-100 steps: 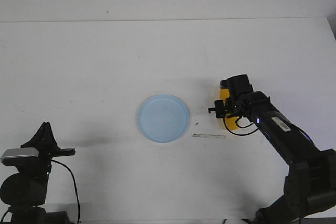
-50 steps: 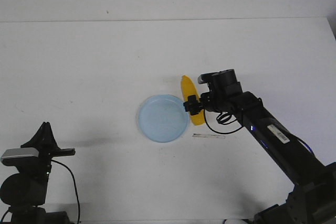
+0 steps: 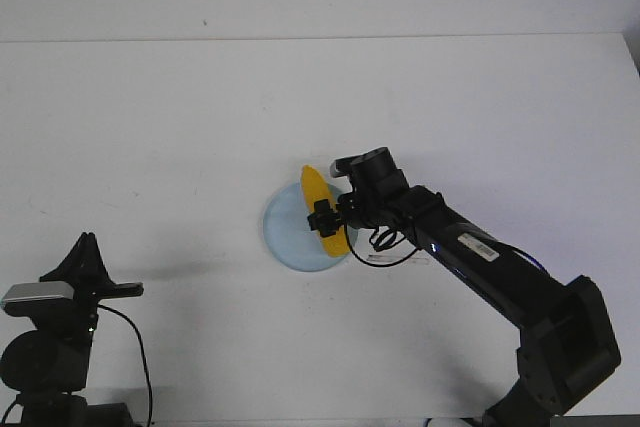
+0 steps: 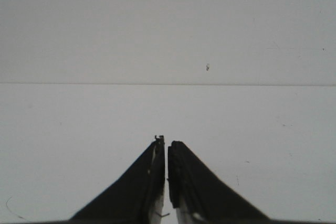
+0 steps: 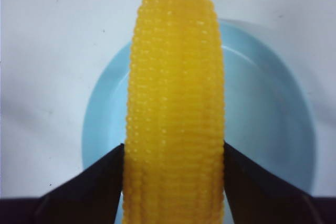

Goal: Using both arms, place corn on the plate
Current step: 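Carry the corn cob with the right gripper onto the plate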

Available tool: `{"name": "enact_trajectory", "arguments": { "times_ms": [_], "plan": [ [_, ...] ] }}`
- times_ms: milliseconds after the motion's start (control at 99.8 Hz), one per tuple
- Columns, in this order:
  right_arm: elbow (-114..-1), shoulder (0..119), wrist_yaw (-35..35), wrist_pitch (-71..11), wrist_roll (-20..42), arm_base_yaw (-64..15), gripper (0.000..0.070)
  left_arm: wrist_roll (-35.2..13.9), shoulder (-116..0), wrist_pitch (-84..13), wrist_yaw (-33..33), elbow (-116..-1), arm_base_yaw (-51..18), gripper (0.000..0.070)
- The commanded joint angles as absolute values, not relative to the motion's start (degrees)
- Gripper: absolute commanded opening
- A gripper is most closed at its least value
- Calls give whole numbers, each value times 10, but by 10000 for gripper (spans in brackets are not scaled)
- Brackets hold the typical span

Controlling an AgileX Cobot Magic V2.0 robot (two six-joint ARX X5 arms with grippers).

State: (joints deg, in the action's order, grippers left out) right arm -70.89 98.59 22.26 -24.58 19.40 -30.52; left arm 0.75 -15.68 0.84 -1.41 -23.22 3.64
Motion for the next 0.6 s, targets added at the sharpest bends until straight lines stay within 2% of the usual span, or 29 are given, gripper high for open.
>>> {"name": "enact_trajectory", "arguments": {
  "times_ms": [0, 270, 461, 591],
  "plan": [
    [-717, 1008, 221, -240, 201, -315, 318, 15, -156, 16, -15, -236, 38, 1],
    [-717, 1030, 220, -239, 201, -331, 321, 15, -156, 15, -15, -236, 38, 1],
    [-717, 1030, 219, -236, 202, -334, 421, 15, -156, 16, -15, -236, 38, 1],
    [-717, 1030, 199, -235, 202, -334, 424, 15, -156, 16, -15, -236, 38, 1]
  ]
}}
